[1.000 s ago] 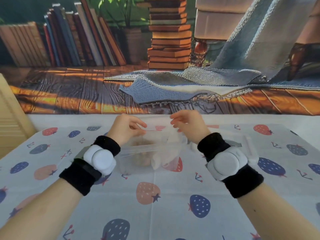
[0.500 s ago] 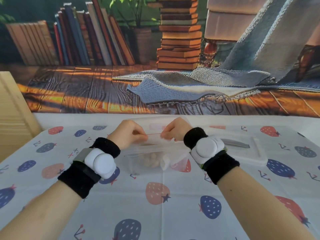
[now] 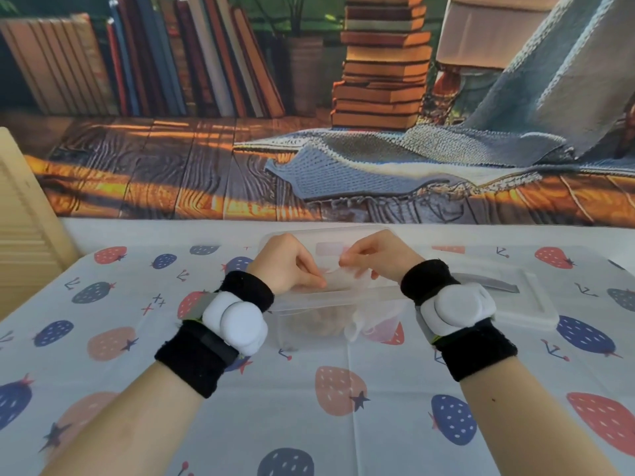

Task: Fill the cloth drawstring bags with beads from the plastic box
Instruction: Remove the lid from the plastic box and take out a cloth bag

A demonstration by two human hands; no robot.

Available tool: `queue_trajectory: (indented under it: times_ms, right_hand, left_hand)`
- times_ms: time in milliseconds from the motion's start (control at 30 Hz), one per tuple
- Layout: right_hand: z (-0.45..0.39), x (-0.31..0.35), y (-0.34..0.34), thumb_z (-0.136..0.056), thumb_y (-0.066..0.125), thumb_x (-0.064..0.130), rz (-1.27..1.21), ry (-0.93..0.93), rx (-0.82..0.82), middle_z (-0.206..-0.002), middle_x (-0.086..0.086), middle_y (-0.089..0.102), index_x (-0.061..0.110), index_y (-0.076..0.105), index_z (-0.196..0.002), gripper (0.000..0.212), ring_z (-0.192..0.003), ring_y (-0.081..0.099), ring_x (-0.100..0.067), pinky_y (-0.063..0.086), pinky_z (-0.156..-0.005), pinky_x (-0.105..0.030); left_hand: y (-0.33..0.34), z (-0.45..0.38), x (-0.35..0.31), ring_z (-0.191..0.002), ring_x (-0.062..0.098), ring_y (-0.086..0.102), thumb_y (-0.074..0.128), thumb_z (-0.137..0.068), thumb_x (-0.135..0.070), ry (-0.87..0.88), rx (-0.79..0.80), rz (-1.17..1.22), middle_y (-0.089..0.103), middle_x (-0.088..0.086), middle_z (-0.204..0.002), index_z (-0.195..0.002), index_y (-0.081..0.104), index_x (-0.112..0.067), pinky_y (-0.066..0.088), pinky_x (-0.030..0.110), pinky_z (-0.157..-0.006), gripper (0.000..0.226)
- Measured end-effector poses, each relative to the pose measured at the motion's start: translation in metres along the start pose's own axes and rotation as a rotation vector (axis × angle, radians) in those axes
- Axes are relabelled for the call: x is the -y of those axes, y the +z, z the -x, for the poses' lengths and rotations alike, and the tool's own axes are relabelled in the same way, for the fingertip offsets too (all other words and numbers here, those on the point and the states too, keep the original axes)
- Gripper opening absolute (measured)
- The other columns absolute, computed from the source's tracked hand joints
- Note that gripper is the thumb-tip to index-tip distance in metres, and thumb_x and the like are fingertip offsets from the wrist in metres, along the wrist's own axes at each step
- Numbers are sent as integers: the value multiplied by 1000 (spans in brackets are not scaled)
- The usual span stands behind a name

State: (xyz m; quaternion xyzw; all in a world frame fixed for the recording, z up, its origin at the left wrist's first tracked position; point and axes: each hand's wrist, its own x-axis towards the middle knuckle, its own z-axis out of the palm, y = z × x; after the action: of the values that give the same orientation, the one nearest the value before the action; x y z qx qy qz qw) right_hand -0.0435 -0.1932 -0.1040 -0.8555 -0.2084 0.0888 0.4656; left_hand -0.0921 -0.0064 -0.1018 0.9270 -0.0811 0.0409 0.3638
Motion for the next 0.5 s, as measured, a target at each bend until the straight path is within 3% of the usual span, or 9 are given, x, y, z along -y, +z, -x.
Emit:
queue_trajectory:
  times_ms: [200, 300, 367, 500]
  right_hand:
    - [0, 0, 3, -85, 67, 19, 92, 0, 87, -70, -2, 69, 17, 70, -67, 18, -55, 58, -7, 40, -50, -18]
    - [-1, 1, 4, -87, 64, 17, 89, -10, 62, -59, 5, 64, 17, 68, -64, 23, -48, 52, -1, 38, -49, -20]
    - [0, 2, 4, -90, 60, 16, 59, -19, 43, -61, 2, 62, 13, 67, -67, 24, -44, 51, 2, 37, -47, -13]
    - [0, 1, 3, -92, 56, 12, -1, -4, 12, -64, -2, 61, 10, 64, -68, 26, -43, 51, 4, 36, -45, -7]
  left_hand:
    - [3, 1, 1, -49, -6, 54, 85, -65, -19, -15, -31, -54, 62, -13, -54, -67, 75, -15, 42, 8, -53, 11]
    - [3, 1, 4, -59, 2, 61, 84, -67, -22, 4, -52, -25, 69, -8, -63, -68, 75, -17, 53, 24, -67, 10]
    - [4, 2, 6, -71, 12, 66, 83, -69, -25, 10, -64, -10, 72, -5, -71, -71, 76, -18, 54, 36, -76, 10]
    - [6, 4, 6, -77, 14, 65, 77, -75, -33, 10, -99, 8, 72, -2, -77, -78, 75, -21, 53, 38, -79, 12]
